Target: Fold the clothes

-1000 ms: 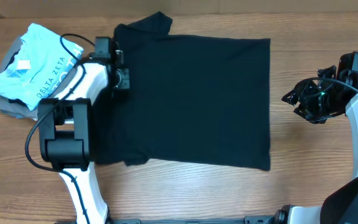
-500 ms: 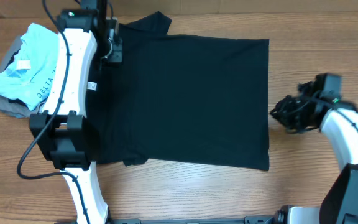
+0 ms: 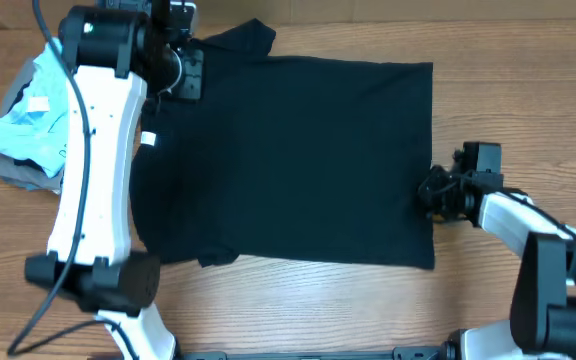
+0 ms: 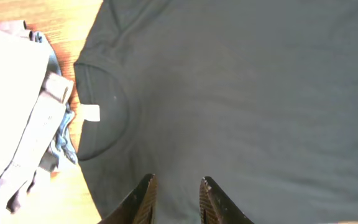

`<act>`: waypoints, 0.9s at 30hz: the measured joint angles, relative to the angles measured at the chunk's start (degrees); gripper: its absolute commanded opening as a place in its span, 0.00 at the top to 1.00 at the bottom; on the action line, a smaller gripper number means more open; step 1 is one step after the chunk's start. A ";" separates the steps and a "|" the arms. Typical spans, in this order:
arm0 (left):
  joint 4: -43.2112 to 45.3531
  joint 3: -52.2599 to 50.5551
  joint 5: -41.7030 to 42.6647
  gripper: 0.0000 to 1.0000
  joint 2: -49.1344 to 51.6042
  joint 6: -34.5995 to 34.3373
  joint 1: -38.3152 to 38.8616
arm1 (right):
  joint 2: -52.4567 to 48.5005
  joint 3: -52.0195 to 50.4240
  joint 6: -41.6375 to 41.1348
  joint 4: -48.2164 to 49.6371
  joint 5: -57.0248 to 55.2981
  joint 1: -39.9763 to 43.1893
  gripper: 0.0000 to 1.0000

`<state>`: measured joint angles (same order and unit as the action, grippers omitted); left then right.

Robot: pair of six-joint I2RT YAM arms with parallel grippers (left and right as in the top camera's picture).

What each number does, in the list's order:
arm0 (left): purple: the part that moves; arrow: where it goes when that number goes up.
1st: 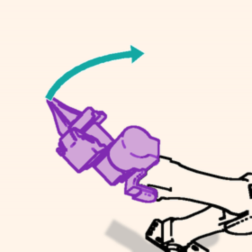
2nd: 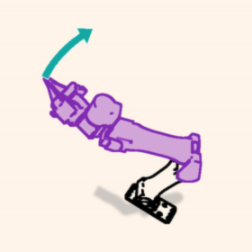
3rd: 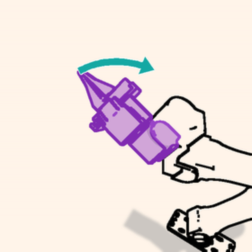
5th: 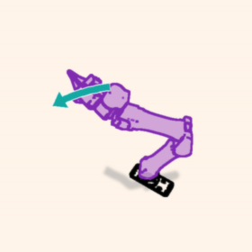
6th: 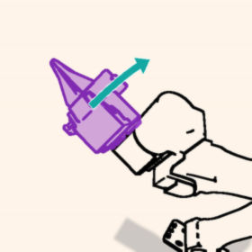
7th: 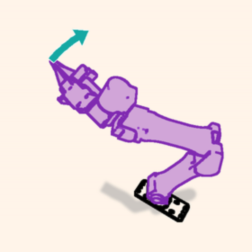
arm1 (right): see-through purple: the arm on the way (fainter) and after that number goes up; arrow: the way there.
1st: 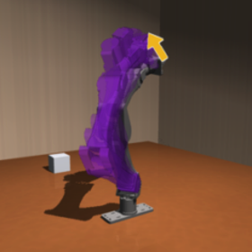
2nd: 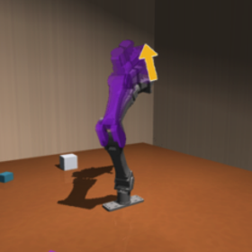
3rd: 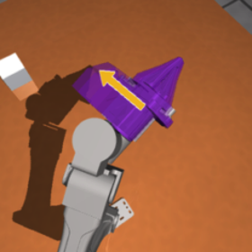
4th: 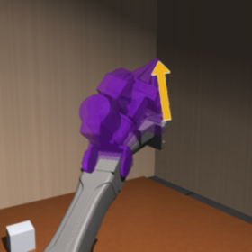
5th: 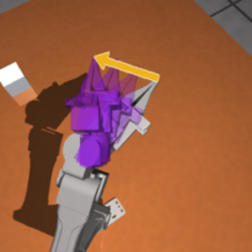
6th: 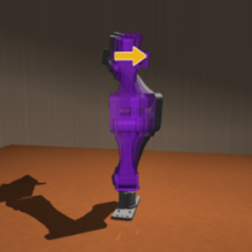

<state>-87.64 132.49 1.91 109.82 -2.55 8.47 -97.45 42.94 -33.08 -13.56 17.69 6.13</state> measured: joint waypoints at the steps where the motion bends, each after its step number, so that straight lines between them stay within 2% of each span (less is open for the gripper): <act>1: -0.74 0.15 -0.02 0.73 -0.92 0.00 0.48 | -1.40 1.25 -0.33 0.39 0.28 0.11 0.91; 6: -8.20 0.79 -0.04 0.77 -3.10 -0.09 1.70 | -7.65 10.23 -1.20 -4.07 1.57 0.81 0.92; 9: -9.07 0.63 0.07 0.77 -3.10 -0.31 2.08 | -10.36 15.76 -1.22 -8.96 0.74 2.01 0.93; 14: -9.01 -1.31 1.53 0.76 -3.43 -1.57 2.25 | -12.24 25.40 0.90 -24.70 -1.07 7.08 0.90; 18: -8.85 -10.97 2.34 0.76 -6.29 -2.23 3.02 | -11.69 31.15 5.18 -32.41 -0.50 10.40 0.84; 22: -8.72 -24.02 2.62 0.76 -10.58 -3.34 4.81 | -7.32 32.00 8.07 -36.30 1.86 11.08 0.80; 27: -3.65 -41.38 2.34 0.71 -16.37 -3.85 12.68 | 1.25 32.15 9.79 -38.99 4.81 11.02 0.75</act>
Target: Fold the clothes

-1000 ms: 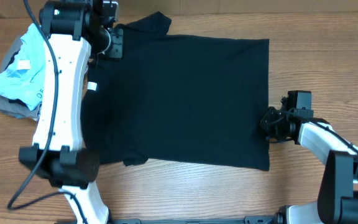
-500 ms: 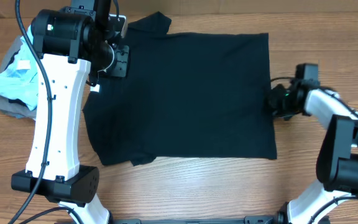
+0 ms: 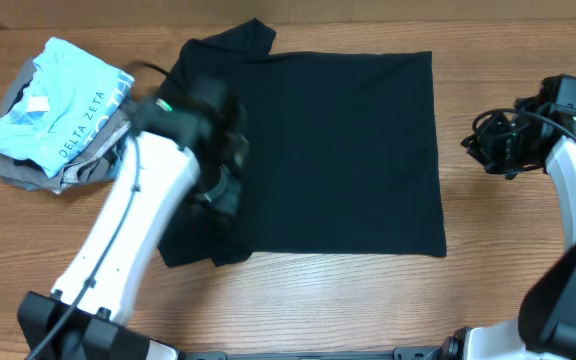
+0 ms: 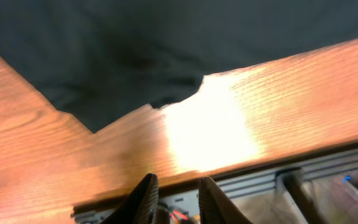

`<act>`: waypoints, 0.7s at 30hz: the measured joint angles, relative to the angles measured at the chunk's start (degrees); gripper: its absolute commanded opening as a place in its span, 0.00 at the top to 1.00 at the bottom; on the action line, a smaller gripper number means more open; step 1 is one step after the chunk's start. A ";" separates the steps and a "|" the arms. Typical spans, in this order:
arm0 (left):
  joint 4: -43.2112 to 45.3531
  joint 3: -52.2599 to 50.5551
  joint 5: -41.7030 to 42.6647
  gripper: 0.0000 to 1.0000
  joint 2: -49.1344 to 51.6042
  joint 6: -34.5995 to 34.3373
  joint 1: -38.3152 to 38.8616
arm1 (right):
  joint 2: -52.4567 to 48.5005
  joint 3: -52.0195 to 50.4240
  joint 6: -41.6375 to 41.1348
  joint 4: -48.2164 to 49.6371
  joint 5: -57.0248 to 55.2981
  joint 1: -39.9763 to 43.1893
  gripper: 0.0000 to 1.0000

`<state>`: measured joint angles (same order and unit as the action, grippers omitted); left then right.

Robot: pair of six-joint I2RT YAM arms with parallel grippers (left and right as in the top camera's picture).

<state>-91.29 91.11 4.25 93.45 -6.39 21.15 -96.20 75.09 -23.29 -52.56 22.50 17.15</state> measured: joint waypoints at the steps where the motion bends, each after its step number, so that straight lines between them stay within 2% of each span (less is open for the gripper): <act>1: 1.70 -3.15 -0.20 0.69 -0.85 -0.15 2.03 | 1.40 0.13 0.04 -0.24 0.22 0.02 0.75; 6: 12.46 -19.21 -1.57 0.65 -2.40 -1.27 11.43 | 6.05 0.35 0.68 -3.02 1.09 0.02 0.74; 9: 19.45 -28.76 -2.01 0.62 -2.36 -1.88 13.81 | 6.58 0.46 0.96 -5.49 1.29 0.02 0.74; 11: 23.43 -33.64 -2.16 0.55 -2.16 -2.34 14.03 | 6.58 0.46 1.70 -6.99 1.27 0.02 0.74; 12: 24.96 -35.15 -2.40 0.51 -1.88 -2.58 14.01 | 6.58 0.46 2.12 -7.50 1.29 0.02 0.74; 16: 31.98 -38.16 -4.44 0.47 -1.29 -3.41 13.38 | 6.58 0.46 3.45 -8.35 1.29 0.02 0.74; 21: 37.18 -39.60 -8.26 0.47 -0.98 -4.04 11.32 | 6.58 0.46 4.22 -8.70 1.29 0.02 0.74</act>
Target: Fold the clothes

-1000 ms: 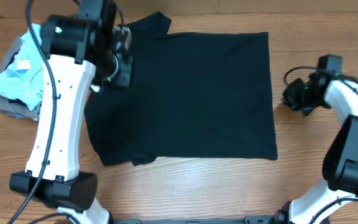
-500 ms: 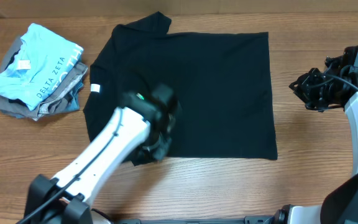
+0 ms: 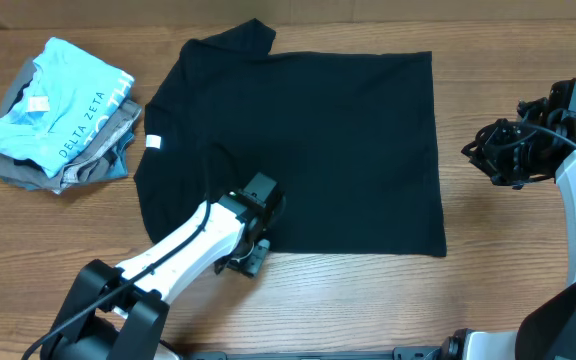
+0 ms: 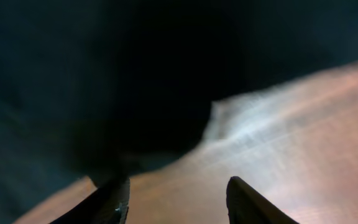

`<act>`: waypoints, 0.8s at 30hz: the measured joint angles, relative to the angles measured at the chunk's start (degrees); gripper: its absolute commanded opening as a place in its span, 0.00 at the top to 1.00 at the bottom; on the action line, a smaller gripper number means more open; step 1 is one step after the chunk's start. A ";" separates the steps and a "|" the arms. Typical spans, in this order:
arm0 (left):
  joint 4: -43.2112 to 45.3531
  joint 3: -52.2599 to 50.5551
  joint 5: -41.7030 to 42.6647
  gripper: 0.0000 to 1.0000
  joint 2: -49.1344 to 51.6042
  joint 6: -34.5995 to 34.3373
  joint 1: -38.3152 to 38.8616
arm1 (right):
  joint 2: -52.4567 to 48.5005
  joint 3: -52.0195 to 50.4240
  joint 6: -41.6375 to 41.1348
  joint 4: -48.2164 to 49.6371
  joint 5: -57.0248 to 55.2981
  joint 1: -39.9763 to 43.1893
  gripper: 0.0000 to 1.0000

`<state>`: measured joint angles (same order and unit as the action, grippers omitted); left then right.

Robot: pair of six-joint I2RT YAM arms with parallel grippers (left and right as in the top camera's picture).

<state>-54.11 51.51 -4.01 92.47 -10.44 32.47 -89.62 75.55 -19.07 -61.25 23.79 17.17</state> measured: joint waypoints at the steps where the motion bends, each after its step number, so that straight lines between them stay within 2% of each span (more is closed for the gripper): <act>1: 0.90 -0.33 -0.52 0.48 0.31 0.00 -0.39 | 0.00 0.00 0.09 -0.09 0.00 0.00 0.74; 6: 2.12 -1.86 -1.62 0.56 3.19 0.02 -1.46 | 0.00 0.00 0.42 -0.07 0.00 0.00 0.74; 8: 2.10 -1.92 -1.62 0.64 3.78 0.00 -1.44 | 0.00 0.00 0.50 -0.07 -0.02 0.00 0.74; 9: 2.16 -1.92 -1.51 0.75 3.78 0.04 -1.44 | 0.00 0.00 0.50 -0.07 0.00 0.00 0.74; 13: 2.47 -1.90 -1.38 0.87 3.93 0.04 -1.44 | 0.00 0.00 0.68 -0.11 0.00 0.00 0.74; 17: -1.64 -1.09 -1.40 0.96 4.57 0.07 -1.44 | 0.00 0.00 0.70 -0.09 0.00 0.00 0.74; 24: -15.67 8.79 -0.92 0.96 4.70 0.04 -1.44 | 0.00 0.00 0.72 -0.07 -0.02 0.00 0.74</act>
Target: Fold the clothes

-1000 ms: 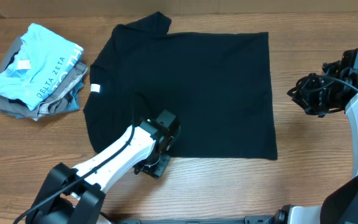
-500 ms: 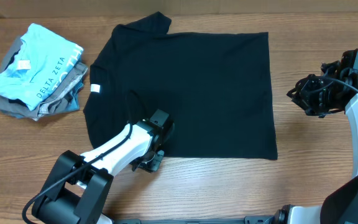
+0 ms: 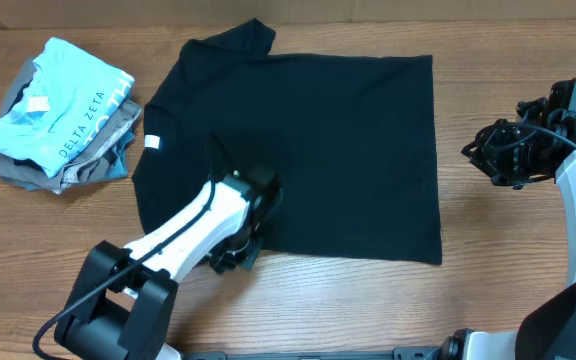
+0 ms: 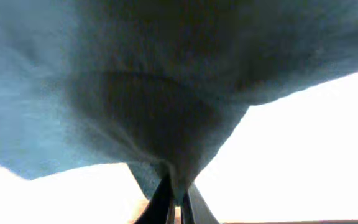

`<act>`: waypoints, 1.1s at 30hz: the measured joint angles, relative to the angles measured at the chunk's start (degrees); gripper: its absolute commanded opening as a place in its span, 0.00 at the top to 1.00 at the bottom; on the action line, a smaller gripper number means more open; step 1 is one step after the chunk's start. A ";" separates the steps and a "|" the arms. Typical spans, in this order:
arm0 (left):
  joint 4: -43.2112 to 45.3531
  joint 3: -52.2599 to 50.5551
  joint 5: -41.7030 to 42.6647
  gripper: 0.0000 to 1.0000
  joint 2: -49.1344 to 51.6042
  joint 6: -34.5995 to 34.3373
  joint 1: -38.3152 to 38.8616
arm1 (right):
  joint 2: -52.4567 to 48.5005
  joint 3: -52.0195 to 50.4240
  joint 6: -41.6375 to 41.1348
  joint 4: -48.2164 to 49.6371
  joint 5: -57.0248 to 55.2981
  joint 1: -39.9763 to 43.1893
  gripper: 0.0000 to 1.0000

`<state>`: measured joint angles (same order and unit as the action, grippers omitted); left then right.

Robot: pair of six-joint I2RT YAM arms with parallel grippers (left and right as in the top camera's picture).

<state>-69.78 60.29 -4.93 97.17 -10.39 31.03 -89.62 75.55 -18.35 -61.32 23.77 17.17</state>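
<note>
A black T-shirt [image 3: 308, 140] lies spread flat across the middle of the wooden table, collar with a white tag to the left. My left gripper [image 3: 236, 252] is at the shirt's near left sleeve, by the front edge of the cloth. In the left wrist view the left gripper [image 4: 178, 198] is shut on a fold of the dark shirt fabric [image 4: 166, 112], which bunches up from the jaws. My right gripper [image 3: 488, 160] hovers beside the table's right edge, away from the shirt; whether it is open is unclear.
A stack of folded clothes [image 3: 58, 110], light blue on top of grey, sits at the far left of the wooden table [image 3: 368, 300]. A bare wood strip runs along the front, below the shirt's hem.
My left gripper was open over the sleeve edge at the shirt's near left; now it is shut on that fabric. The shirt's bottom right corner has shifted slightly. The right arm has not moved.
My left gripper was up by the collar at the back left and the right gripper touched the shirt's right hem. Then the left was over the near left sleeve and the right had withdrawn to the right. The left gripper stood open at the sleeve, and now grips it.
</note>
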 measured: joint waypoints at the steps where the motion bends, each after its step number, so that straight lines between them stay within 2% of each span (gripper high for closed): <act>1: -2.12 2.12 0.20 0.96 0.00 0.02 0.00 | 0.00 0.00 0.00 -0.04 0.00 0.00 0.73; 5: -8.37 9.42 0.48 0.96 -0.02 0.94 0.00 | 0.00 0.00 0.02 0.00 0.00 0.00 0.73; 9: -9.09 13.79 0.52 0.96 -0.02 2.89 0.00 | 0.00 0.00 -0.02 -0.07 0.00 0.00 0.72; 14: -9.25 14.19 -3.02 0.96 -0.02 3.48 0.00 | 0.00 0.00 0.02 -0.94 -0.26 0.00 0.72; 18: -8.44 14.23 -6.99 0.96 -0.02 3.48 0.00 | 0.00 0.00 0.07 -3.65 -1.81 -0.02 0.66; 21: -8.44 14.23 -8.22 0.96 -0.02 3.48 0.00 | 0.00 -0.35 0.17 -5.86 -4.04 -0.02 0.65; 26: -8.96 14.23 -9.07 0.96 -0.02 3.48 0.00 | 0.33 -8.09 -0.66 -3.80 -6.88 0.20 0.66; 30: -9.33 14.23 -9.27 0.96 -0.02 3.48 0.00 | 0.24 -17.92 -1.25 -1.46 -7.17 0.90 0.58; 33: -9.35 14.23 -9.29 0.96 -0.02 3.48 0.00 | 0.22 -24.13 -1.73 0.33 -7.06 0.70 0.57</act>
<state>-79.13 74.52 -14.22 97.14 -6.92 31.03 -89.41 51.42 -20.08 -60.99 16.71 17.87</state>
